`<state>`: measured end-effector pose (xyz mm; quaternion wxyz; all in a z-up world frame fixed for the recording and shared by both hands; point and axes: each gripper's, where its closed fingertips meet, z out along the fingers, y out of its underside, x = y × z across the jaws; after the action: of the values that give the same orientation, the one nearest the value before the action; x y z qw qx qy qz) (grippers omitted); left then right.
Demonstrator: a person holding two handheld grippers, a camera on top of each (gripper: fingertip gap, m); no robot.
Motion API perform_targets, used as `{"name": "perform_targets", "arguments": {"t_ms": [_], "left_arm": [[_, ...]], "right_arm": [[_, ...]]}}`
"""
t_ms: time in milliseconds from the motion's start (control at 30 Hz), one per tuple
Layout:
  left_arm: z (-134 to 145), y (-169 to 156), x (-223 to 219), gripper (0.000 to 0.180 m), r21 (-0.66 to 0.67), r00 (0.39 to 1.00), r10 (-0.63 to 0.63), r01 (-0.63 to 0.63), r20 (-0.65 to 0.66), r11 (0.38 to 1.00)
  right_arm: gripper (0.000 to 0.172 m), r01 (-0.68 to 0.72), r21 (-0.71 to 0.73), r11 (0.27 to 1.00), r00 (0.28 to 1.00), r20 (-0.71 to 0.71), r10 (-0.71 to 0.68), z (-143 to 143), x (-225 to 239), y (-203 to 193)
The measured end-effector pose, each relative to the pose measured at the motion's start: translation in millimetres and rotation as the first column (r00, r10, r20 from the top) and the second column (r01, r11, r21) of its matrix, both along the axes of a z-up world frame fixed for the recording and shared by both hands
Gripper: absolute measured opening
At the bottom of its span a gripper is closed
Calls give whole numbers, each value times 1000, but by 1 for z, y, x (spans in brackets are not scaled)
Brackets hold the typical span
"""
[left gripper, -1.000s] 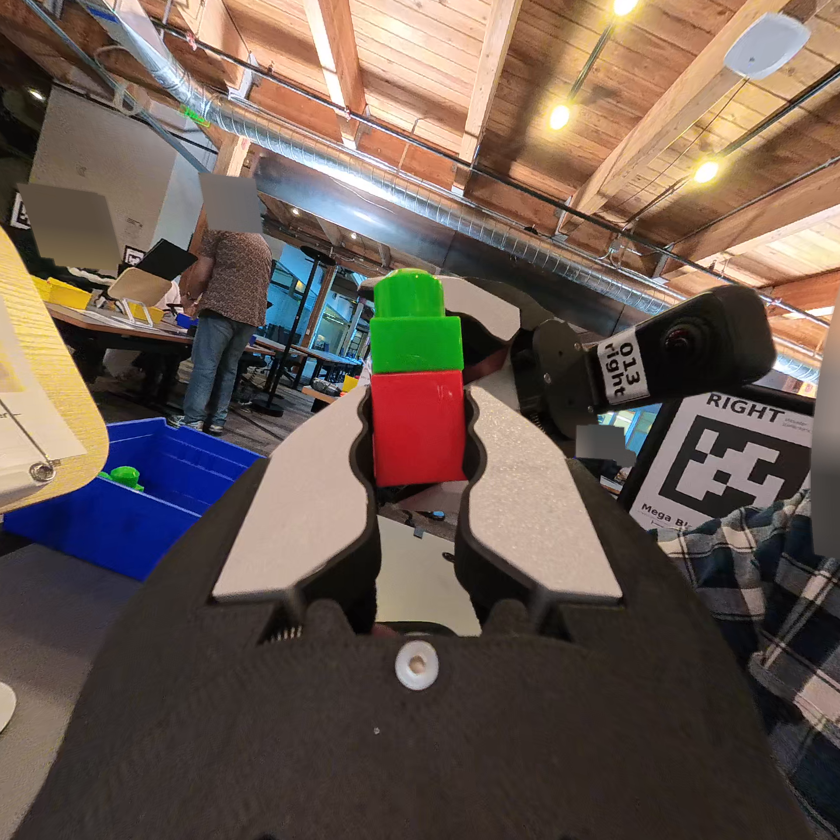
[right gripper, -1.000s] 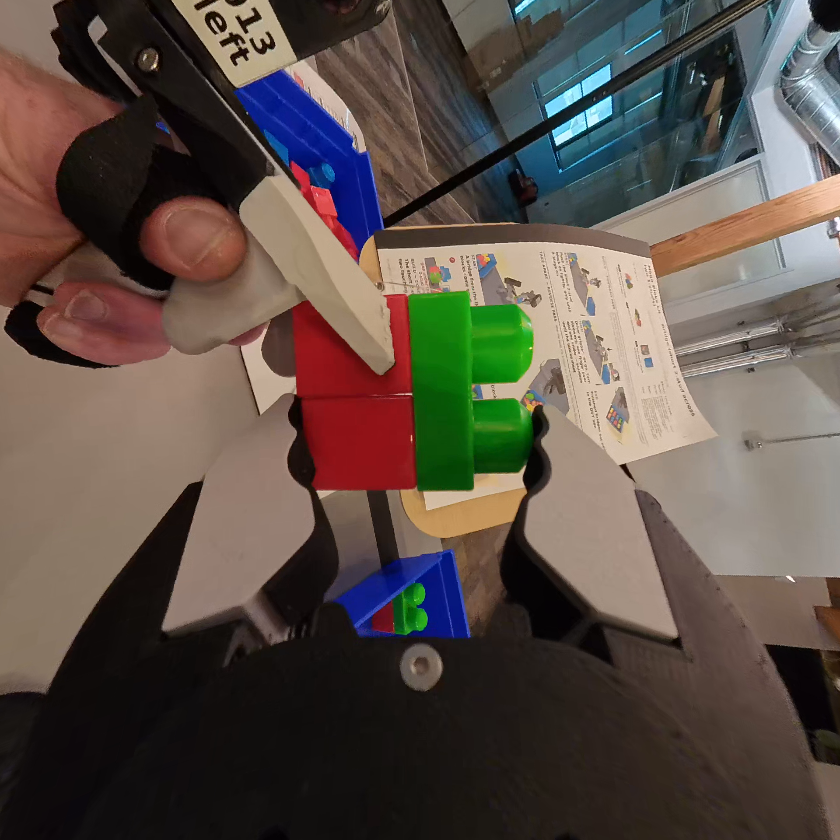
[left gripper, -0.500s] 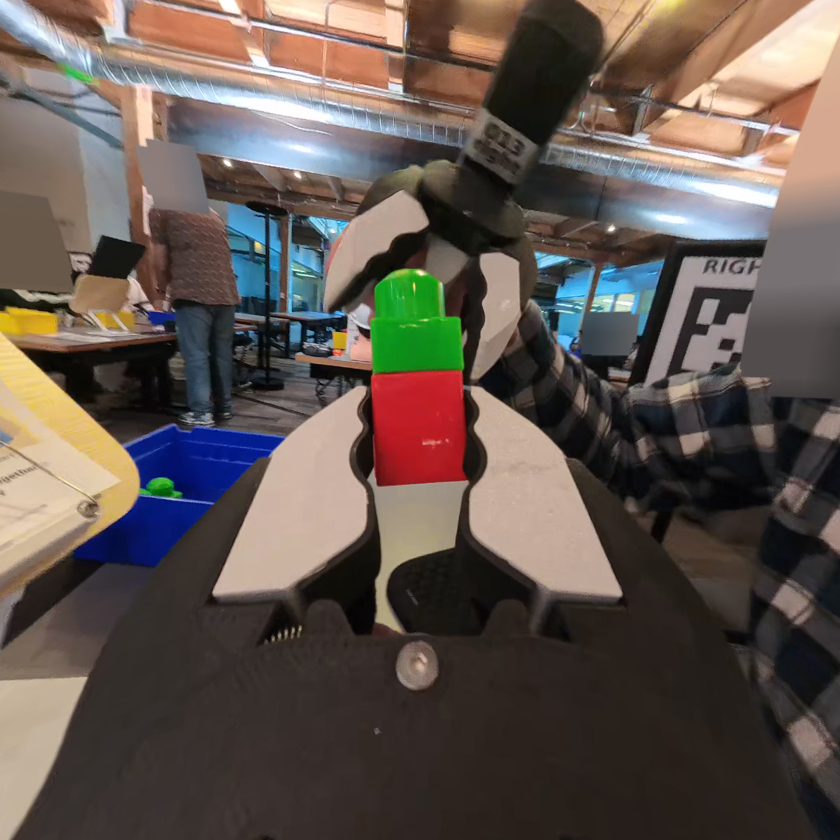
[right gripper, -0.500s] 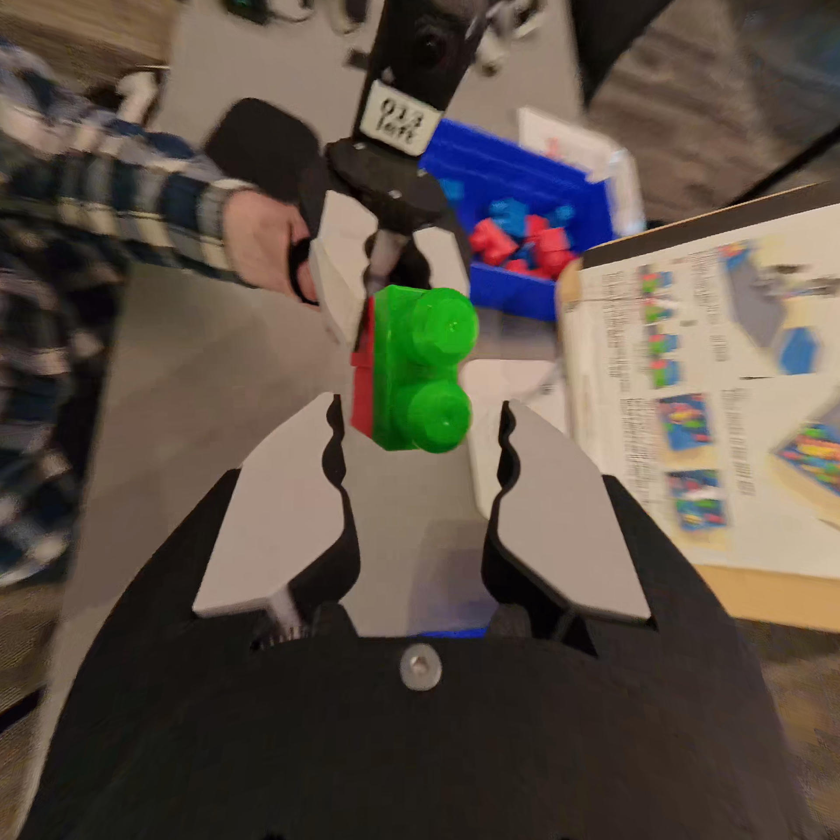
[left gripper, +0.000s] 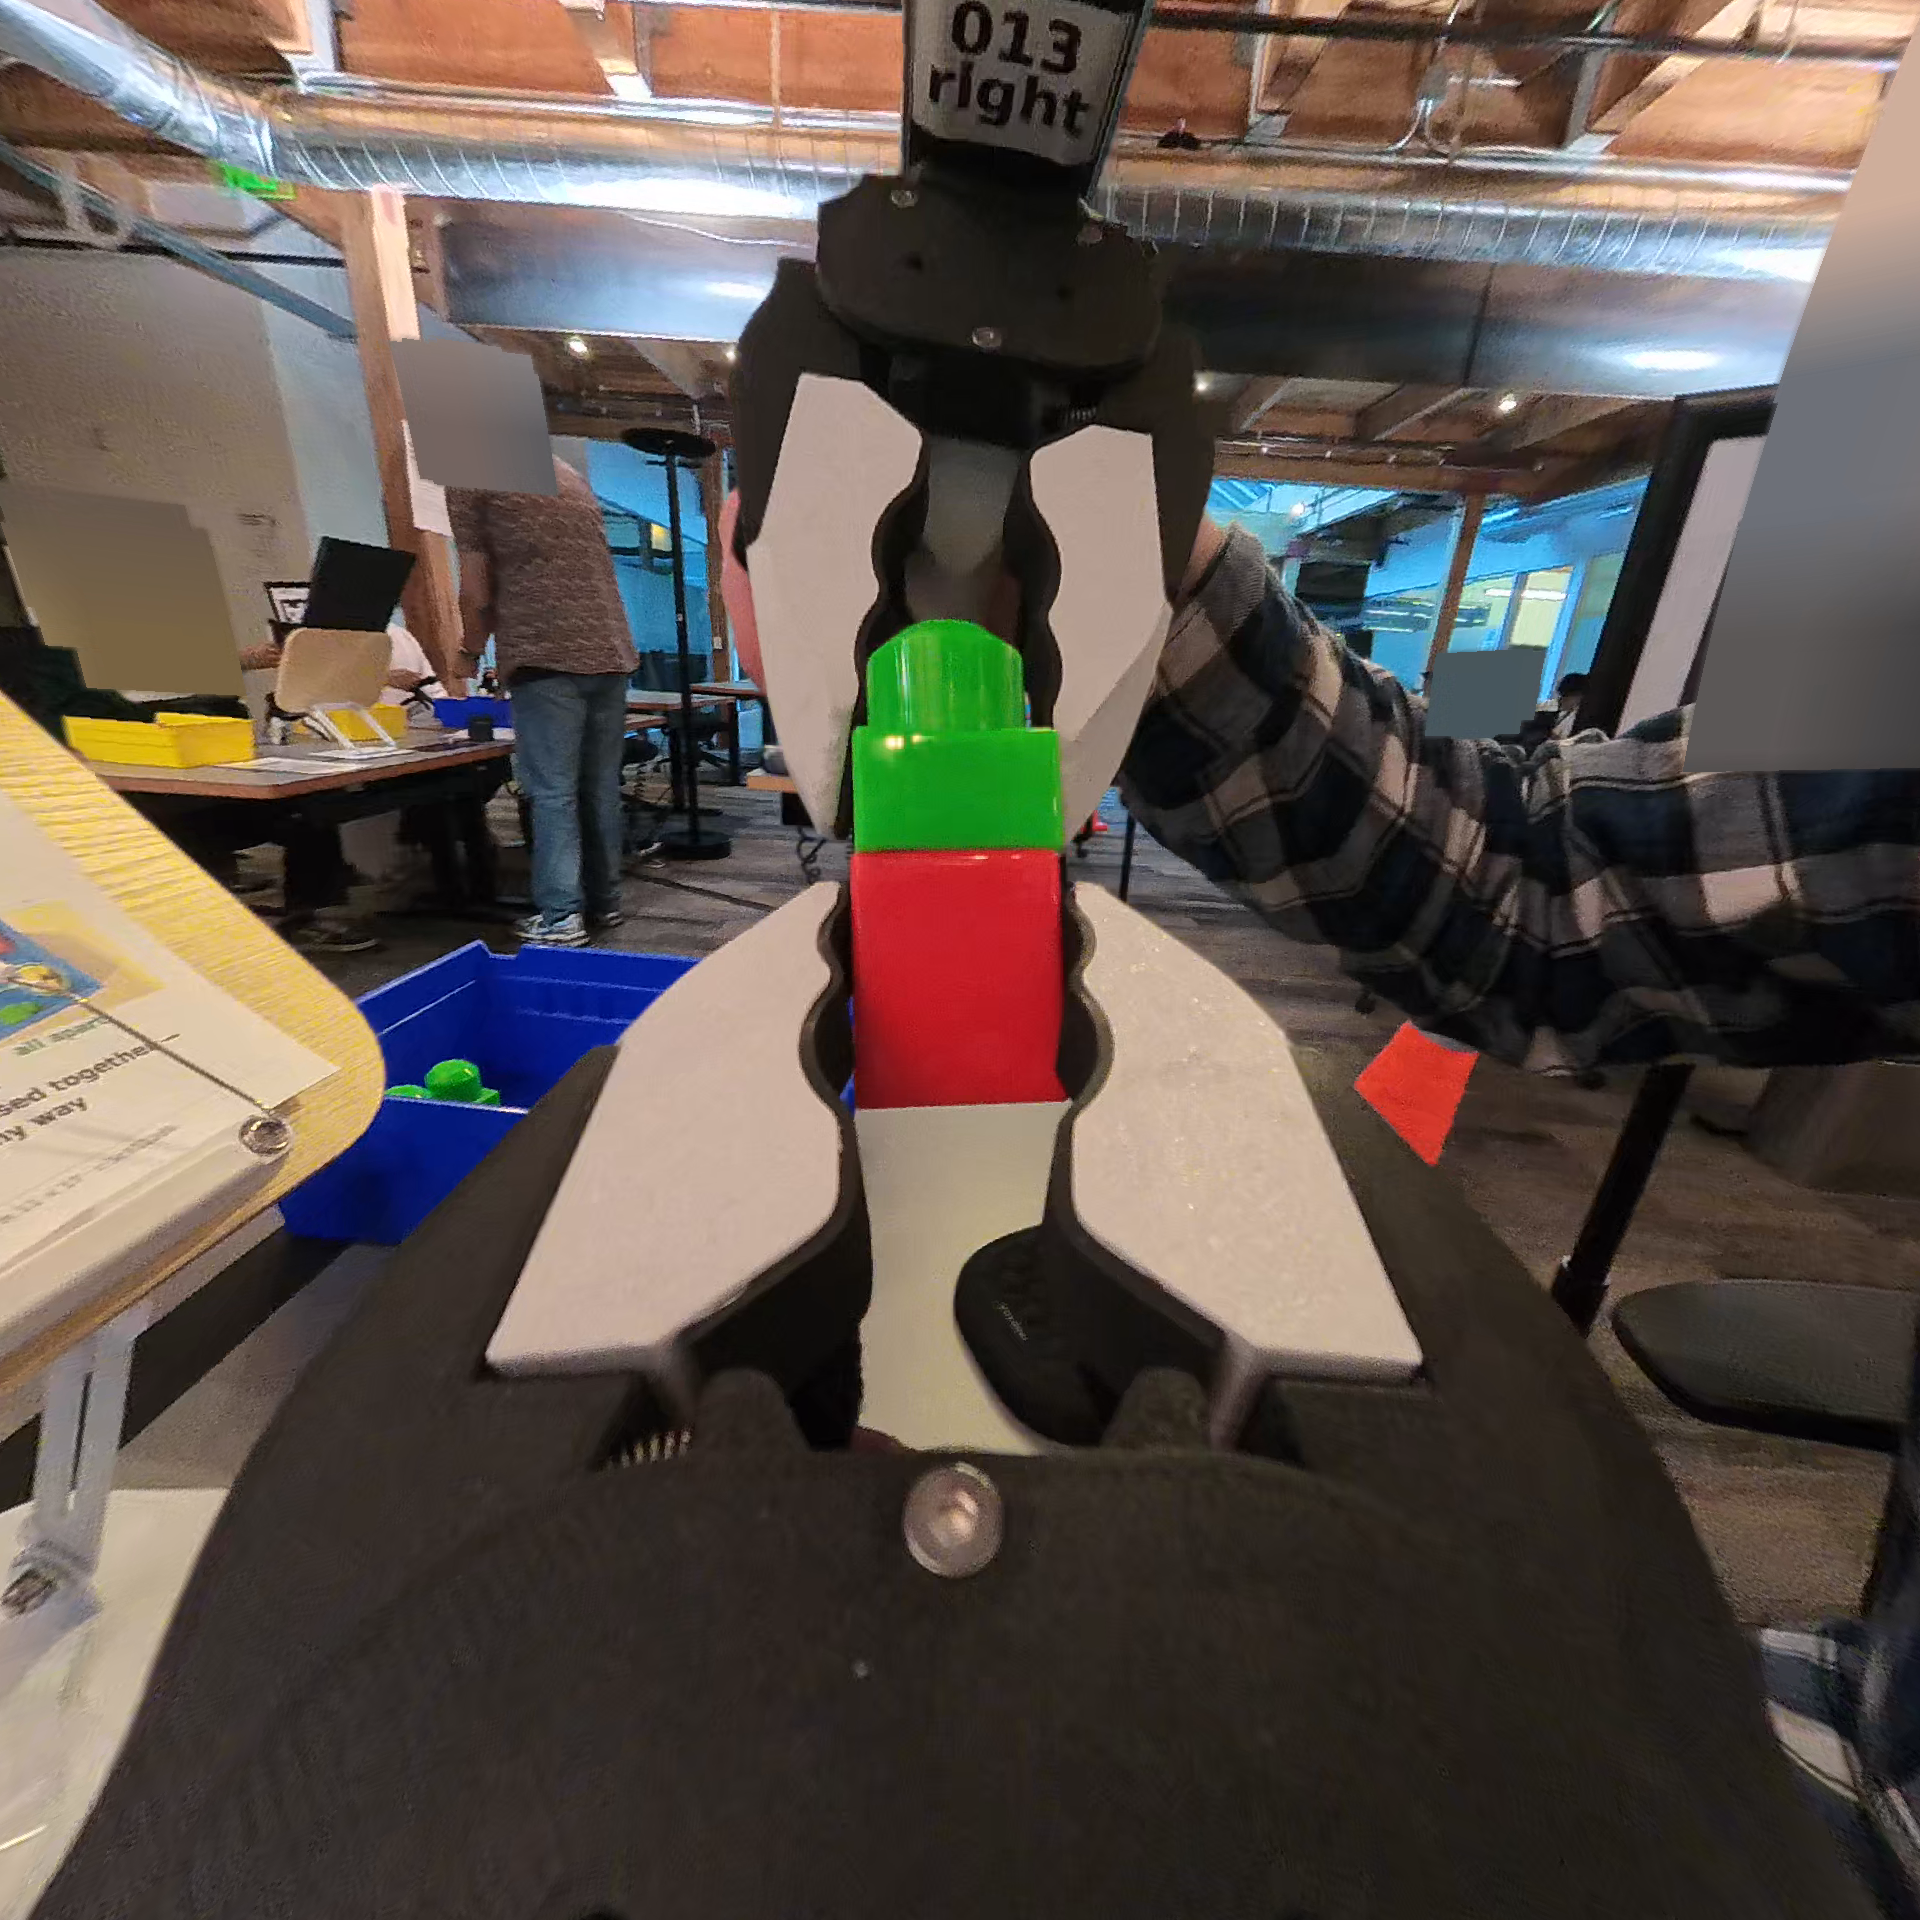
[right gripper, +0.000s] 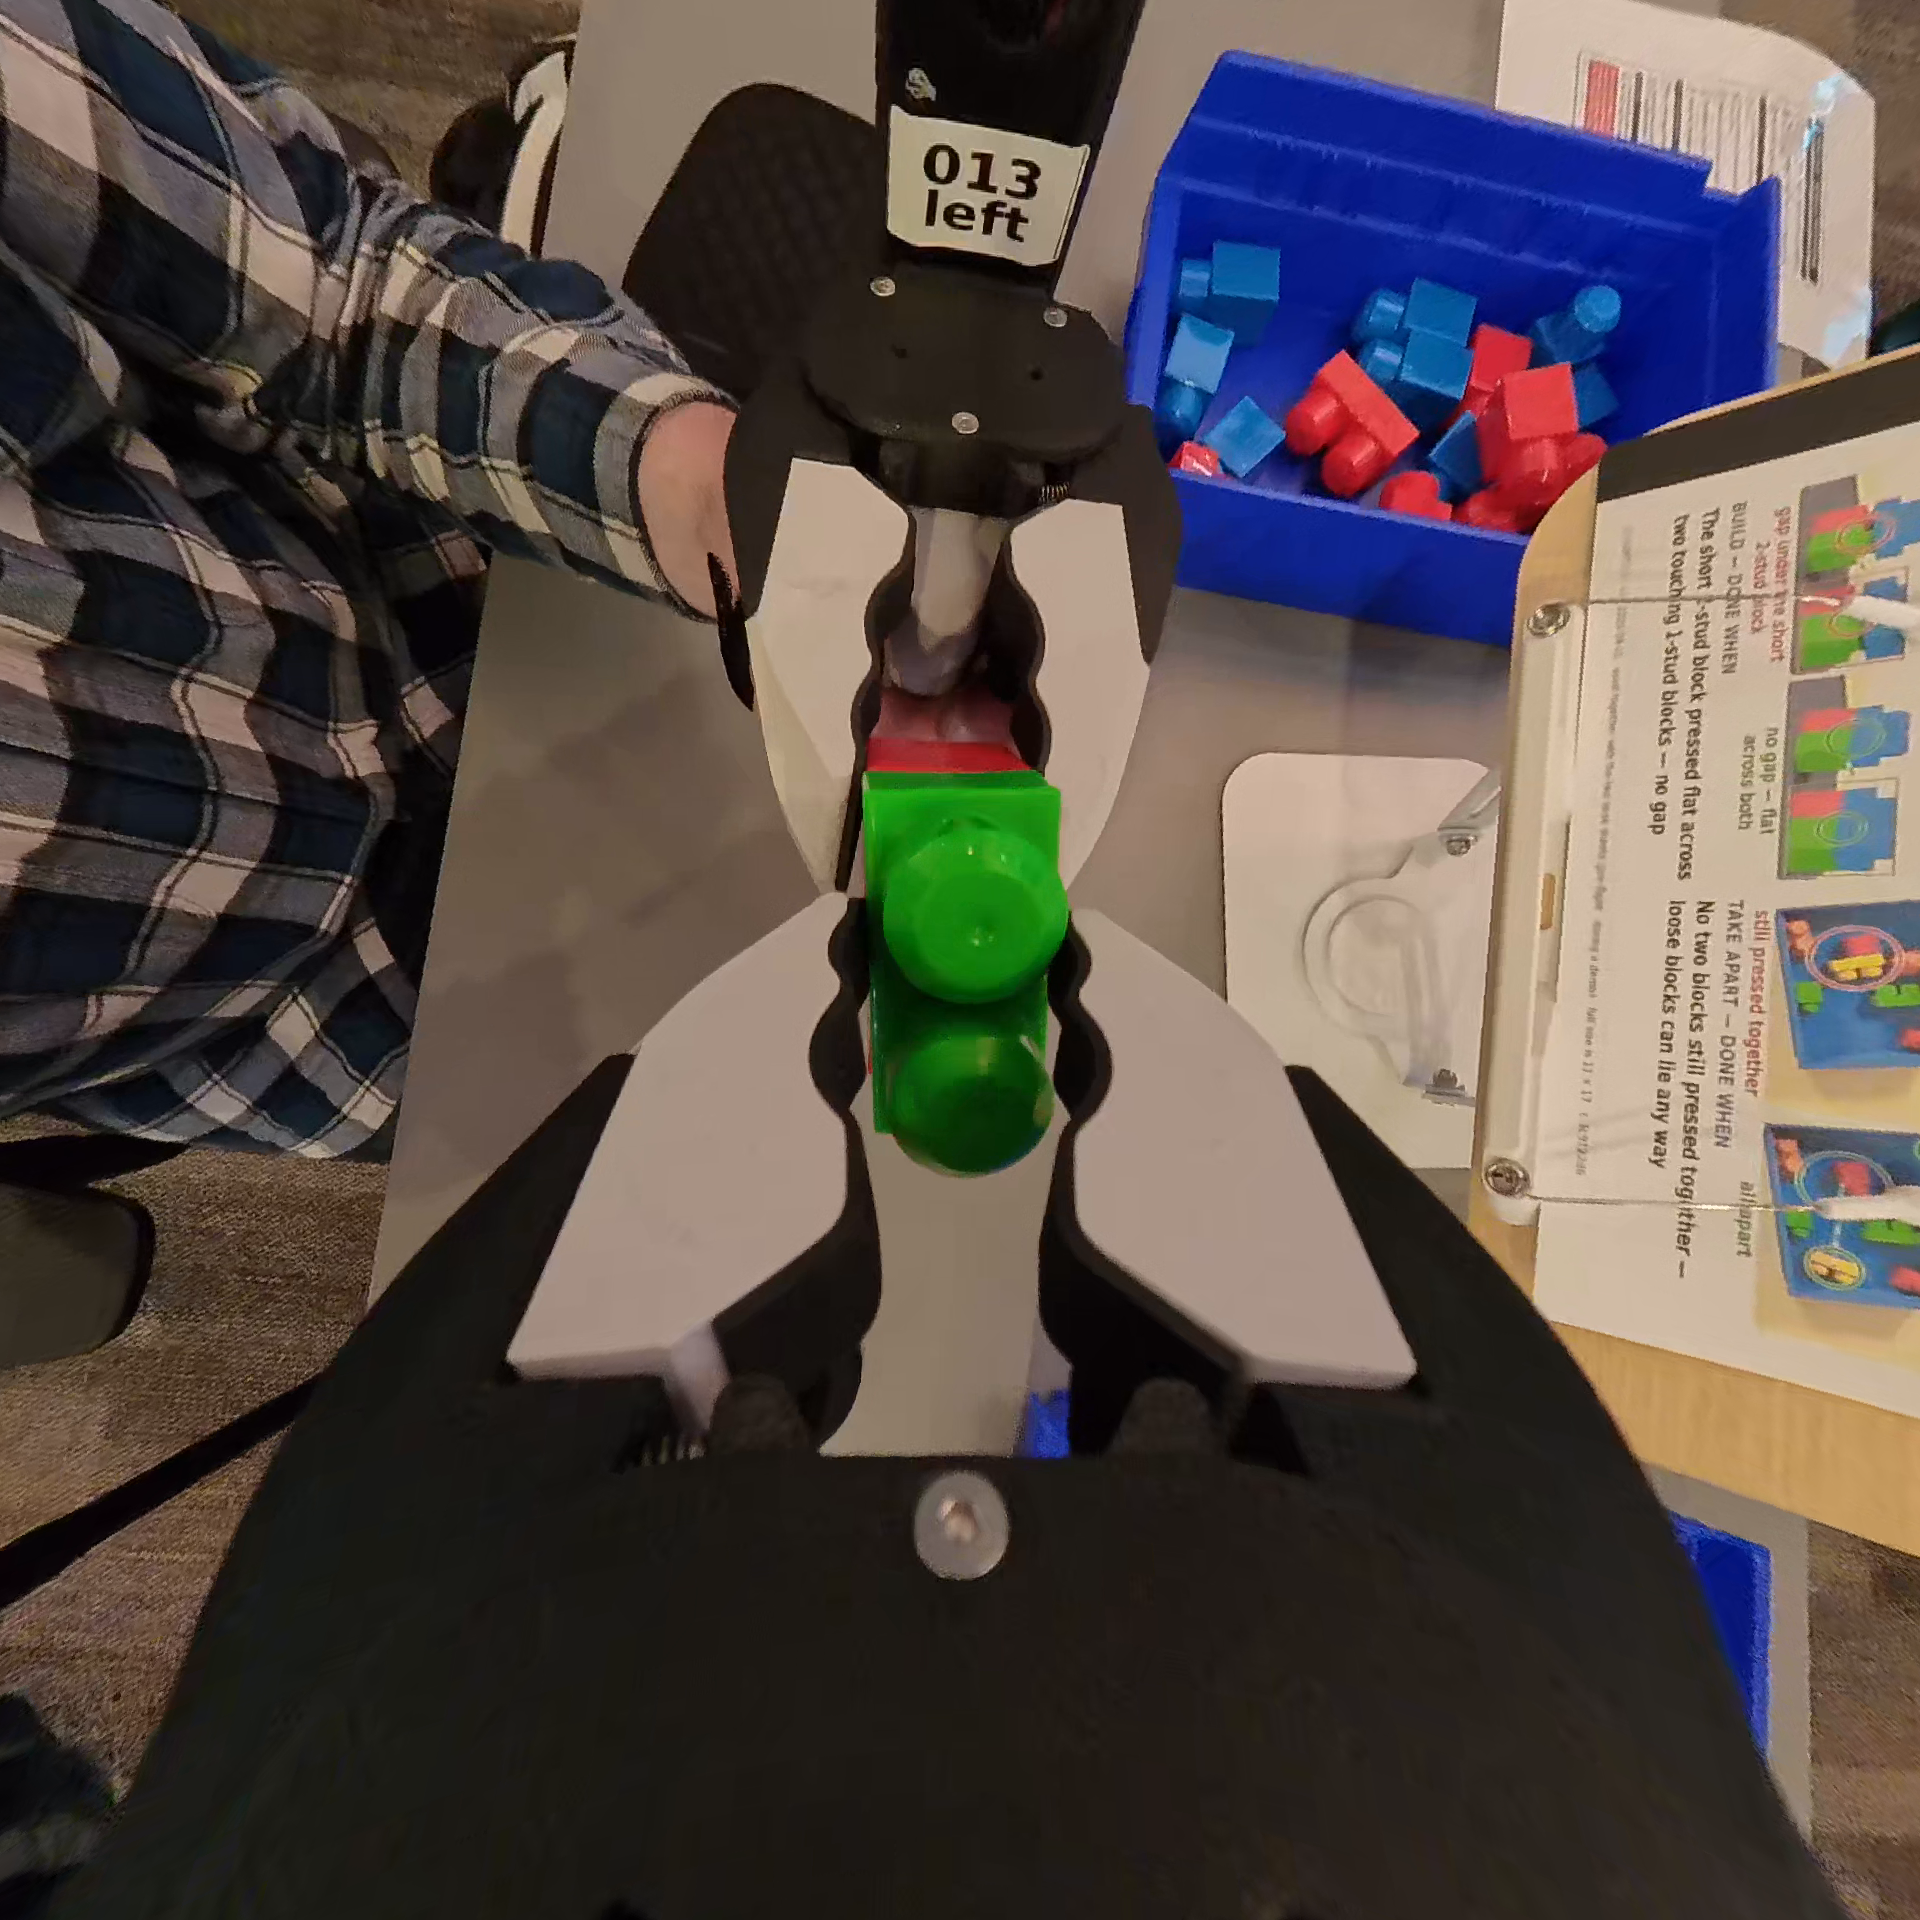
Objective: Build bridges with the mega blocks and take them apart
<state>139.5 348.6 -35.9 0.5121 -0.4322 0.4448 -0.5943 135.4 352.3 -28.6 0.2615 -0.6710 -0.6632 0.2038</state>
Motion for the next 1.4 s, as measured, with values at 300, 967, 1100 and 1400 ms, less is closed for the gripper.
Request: {"name": "perform_targets", "arguments": {"t_ms": [300,967,1100,1400], "left_arm": [[15,3,-10,35,-22,999,14,-13,52,1000],[45,-26,-103,35,84,986,163,-166,40,983],[49,-22,-102,35,16,989,129,-130,76,991],[49,-6,-108,36,-153,966,67,-29,251,988]], "right_arm": [[34,30,0,1000,995,-95,-30,10,-7,3],[34,-59,20,998,905,-421,62,37,-98,-27],[34,-35,-20,999,901,-433,23,41,-97,-23],[48,40,-51,998,924,-379,-57,42,-83,-9]]}}
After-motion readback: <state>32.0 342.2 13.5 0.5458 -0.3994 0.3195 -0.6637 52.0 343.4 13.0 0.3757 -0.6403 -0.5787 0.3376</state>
